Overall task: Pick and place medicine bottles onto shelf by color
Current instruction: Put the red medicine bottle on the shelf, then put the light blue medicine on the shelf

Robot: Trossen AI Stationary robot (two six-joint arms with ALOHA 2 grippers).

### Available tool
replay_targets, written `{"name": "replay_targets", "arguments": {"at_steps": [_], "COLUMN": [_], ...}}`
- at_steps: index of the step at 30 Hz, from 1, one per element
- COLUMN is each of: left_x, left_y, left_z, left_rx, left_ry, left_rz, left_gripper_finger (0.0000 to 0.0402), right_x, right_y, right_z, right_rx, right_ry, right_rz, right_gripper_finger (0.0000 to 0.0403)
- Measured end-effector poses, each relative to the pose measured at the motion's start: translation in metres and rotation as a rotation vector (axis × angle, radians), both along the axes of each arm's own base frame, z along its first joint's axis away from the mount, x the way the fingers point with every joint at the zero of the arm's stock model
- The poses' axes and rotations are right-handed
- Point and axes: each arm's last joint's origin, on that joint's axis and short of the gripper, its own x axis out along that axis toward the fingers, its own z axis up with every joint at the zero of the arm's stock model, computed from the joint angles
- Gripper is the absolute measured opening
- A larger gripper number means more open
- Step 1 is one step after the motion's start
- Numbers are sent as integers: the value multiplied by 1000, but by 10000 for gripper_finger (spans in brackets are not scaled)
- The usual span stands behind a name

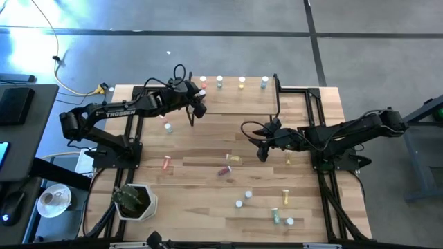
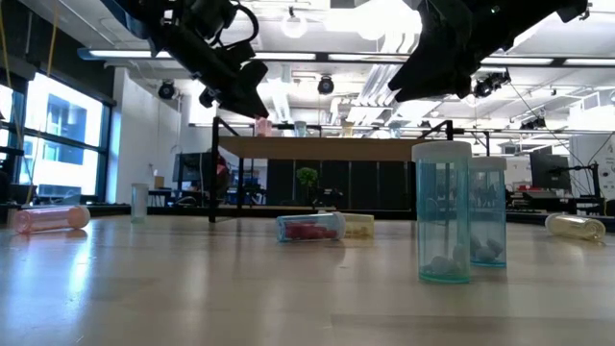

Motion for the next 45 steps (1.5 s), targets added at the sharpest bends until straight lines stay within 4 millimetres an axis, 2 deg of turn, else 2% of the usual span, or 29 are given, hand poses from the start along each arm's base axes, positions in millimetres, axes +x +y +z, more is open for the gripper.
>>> {"name": "replay_targets", "arguments": {"at_steps": [9,21,37,45], "left_x": [0,0,3,0], "left_y": [0,0,2,1], "left_z": [0,-2,10,17], "left_rx": [0,7,39,60], "left_ry": [1,21,-21,-34], "left_rz": [0,-5,0,20], "left_gripper_finger": [124,159,198,205], "right_x": [0,0,0,0], "right_y": [0,0,0,0], "right_z": [0,0,0,0], "right_rx": [1,1,1,1], "right_ry": [-1,-1,-1,-1], "right_rz": [-1,-1,-2,-2], "right_gripper_finger": [171,171,171,171]}}
